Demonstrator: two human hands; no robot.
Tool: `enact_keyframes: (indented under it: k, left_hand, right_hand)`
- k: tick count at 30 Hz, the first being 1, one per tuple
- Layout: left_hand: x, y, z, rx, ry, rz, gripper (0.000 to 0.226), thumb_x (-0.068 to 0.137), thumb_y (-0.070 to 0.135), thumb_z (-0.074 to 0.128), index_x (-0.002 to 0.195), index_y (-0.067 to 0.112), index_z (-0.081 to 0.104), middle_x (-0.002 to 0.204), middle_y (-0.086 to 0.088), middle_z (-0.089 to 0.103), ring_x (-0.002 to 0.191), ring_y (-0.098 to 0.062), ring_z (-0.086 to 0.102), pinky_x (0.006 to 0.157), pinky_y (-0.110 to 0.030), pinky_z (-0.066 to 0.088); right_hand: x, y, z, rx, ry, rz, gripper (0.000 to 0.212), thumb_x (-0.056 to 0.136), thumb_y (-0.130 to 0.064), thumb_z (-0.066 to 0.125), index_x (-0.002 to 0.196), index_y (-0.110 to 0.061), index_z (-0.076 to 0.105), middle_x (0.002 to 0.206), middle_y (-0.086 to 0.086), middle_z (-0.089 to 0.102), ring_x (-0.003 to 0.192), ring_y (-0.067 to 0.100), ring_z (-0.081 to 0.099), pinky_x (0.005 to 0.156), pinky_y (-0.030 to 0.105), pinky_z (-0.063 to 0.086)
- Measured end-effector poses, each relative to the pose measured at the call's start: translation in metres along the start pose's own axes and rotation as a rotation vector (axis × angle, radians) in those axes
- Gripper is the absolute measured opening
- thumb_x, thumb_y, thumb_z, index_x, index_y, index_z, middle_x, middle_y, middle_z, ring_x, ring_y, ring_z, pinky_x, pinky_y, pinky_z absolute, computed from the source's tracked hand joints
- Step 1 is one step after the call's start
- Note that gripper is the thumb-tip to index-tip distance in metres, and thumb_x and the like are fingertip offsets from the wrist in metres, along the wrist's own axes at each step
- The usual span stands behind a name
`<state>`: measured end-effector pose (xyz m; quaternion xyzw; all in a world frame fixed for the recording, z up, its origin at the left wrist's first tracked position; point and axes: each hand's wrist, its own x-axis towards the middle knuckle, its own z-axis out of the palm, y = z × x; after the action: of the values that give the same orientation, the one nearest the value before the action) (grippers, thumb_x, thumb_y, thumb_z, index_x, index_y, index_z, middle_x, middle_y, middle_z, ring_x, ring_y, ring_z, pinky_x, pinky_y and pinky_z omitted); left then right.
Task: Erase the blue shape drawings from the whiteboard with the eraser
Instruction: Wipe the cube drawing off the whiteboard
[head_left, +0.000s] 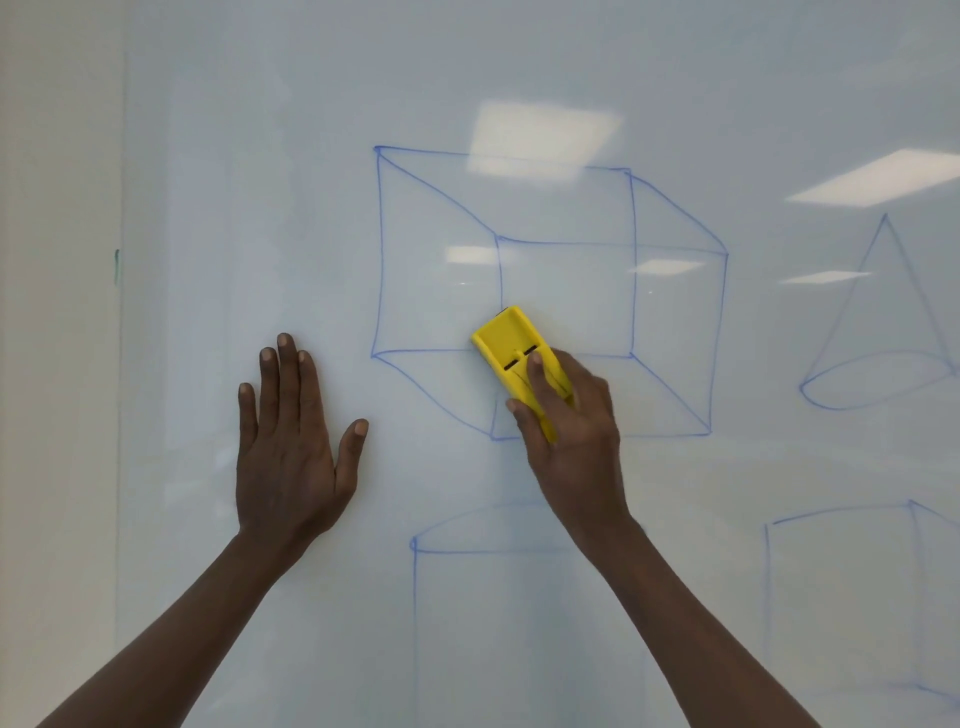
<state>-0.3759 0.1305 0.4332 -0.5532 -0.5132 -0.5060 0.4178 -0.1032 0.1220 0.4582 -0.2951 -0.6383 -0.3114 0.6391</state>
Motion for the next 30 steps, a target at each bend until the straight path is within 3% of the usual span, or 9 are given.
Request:
enact_keyframes:
  k: [6, 13, 22, 30]
  left_hand:
    - [0.0, -0.002, 0.0, 0.002, -0.013, 0.01, 0.083, 0.105, 0.049, 0.031, 0.166, -0.002, 0.009, 0.176, -0.015, 0.0, 0.164, -0.026, -0.003, 0.132, -0.043, -0.003]
    - [-0.001, -0.003, 0.001, 0.007, -0.01, 0.015, 0.082, 0.106, 0.05, 0.03, 0.166, -0.002, 0.009, 0.176, -0.015, 0.001, 0.164, -0.026, -0.003, 0.132, -0.045, -0.001]
    - [-0.001, -0.004, 0.001, 0.01, 0.001, 0.032, 0.082, 0.106, 0.048, 0.031, 0.166, -0.002, 0.01, 0.176, -0.016, 0.003, 0.164, -0.027, -0.001, 0.132, -0.044, -0.001]
    - [-0.002, -0.003, 0.001, 0.006, -0.003, 0.03, 0.081, 0.106, 0.049, 0.03, 0.166, -0.002, 0.01, 0.176, -0.016, 0.003, 0.164, -0.027, -0.001, 0.133, -0.045, 0.0]
  right_hand:
    - [-0.06, 0.016, -0.013, 0.016, -0.082, -0.061, 0.047, 0.094, -0.017, 0.066, 0.14, -0.015, 0.055, 0.142, 0.012, 0.052, 0.118, 0.031, 0.053, 0.094, 0.044, 0.05]
    - [-0.026, 0.013, -0.014, 0.063, -0.021, 0.011, 0.047, 0.09, -0.011, 0.07, 0.136, -0.01, 0.058, 0.139, 0.015, 0.053, 0.121, 0.032, 0.053, 0.101, 0.037, 0.047]
    - [-0.064, 0.015, -0.02, 0.03, -0.207, -0.204, 0.043, 0.093, -0.013, 0.067, 0.135, -0.014, 0.06, 0.145, 0.011, 0.051, 0.127, 0.032, 0.052, 0.103, 0.044, 0.045]
    - [-0.038, 0.017, -0.024, 0.012, -0.147, -0.111, 0.047, 0.09, -0.004, 0.07, 0.135, -0.011, 0.059, 0.141, 0.014, 0.053, 0.122, 0.033, 0.052, 0.102, 0.046, 0.045]
